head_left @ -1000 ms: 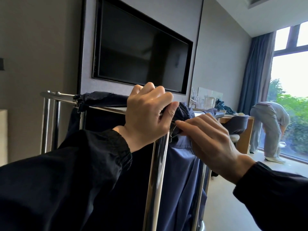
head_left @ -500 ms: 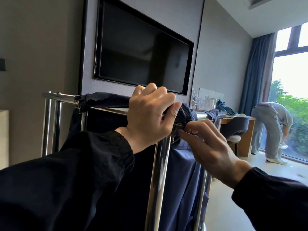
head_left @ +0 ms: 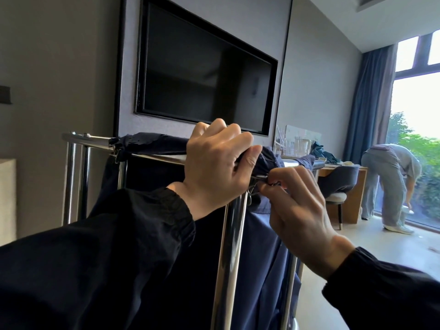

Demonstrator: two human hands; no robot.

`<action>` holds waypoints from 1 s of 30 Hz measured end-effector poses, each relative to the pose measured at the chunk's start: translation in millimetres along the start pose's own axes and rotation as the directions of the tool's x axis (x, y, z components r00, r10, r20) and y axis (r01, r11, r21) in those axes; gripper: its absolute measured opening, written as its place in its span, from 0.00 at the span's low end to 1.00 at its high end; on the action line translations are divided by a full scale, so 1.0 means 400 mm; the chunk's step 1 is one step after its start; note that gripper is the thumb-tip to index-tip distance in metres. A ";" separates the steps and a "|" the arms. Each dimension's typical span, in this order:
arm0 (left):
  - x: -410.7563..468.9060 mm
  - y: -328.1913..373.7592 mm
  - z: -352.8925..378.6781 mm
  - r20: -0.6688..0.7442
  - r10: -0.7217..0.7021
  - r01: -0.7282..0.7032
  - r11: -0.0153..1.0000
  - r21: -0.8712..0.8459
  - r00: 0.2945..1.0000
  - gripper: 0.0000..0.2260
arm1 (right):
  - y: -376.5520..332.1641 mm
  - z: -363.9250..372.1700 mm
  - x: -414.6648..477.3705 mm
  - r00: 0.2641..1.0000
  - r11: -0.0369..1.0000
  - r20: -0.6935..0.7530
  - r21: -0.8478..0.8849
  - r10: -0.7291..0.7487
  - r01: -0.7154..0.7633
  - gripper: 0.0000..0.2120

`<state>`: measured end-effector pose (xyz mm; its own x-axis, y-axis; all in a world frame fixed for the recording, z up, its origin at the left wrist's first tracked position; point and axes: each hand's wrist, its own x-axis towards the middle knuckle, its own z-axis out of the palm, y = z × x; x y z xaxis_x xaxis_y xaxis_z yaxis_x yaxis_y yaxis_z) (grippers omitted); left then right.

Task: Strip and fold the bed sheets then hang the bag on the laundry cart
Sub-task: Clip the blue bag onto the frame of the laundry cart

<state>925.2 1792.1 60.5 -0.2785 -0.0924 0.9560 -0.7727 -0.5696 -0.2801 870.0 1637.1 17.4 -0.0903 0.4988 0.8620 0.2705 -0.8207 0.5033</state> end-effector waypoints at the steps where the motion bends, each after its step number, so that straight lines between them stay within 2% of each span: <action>1: 0.000 0.001 0.000 0.000 -0.003 0.003 1.000 -0.001 1.000 0.13 | -0.004 0.000 0.000 1.000 1.000 -0.007 -0.004 0.012 -0.012 0.08; 4: 0.002 0.003 0.002 -0.008 -0.016 0.016 1.000 0.004 1.000 0.13 | -0.012 0.007 0.002 0.998 0.998 -0.029 0.020 0.056 -0.055 0.11; 12: 0.003 0.007 0.004 -0.015 -0.053 0.053 0.999 -0.008 0.999 0.14 | -0.020 0.038 -0.028 0.973 0.965 -0.107 0.188 0.204 -0.181 0.06; 16: 0.002 0.001 0.002 -0.005 -0.065 0.065 0.998 -0.027 0.998 0.14 | -0.027 0.059 -0.039 0.950 0.951 -0.168 0.215 0.262 -0.224 0.11; 19: 0.000 0.000 0.003 0.003 -0.076 0.076 0.996 -0.040 0.997 0.14 | -0.011 0.045 -0.042 0.978 0.976 -0.116 0.152 0.175 -0.157 0.09; 22: 0.001 0.002 0.003 0.003 -0.094 0.094 0.995 -0.040 0.996 0.14 | 0.023 0.021 -0.039 1.000 0.988 -0.015 0.152 0.009 -0.007 0.06; 26: 0.000 0.003 0.003 -0.006 -0.088 0.088 0.996 -0.030 0.996 0.14 | 0.060 -0.008 -0.022 0.978 0.980 0.126 0.131 -0.168 0.151 0.08; 30: 0.003 0.005 0.003 -0.009 -0.092 0.092 0.995 -0.028 0.996 0.13 | 0.066 -0.015 -0.001 0.953 0.961 0.166 0.154 -0.254 0.229 0.09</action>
<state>923.9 1790.0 61.0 -0.2114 -0.0318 0.9769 -0.8109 -0.5523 -0.1935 871.5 1613.4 30.9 0.0045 0.7300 0.6834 0.3864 -0.6316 0.6721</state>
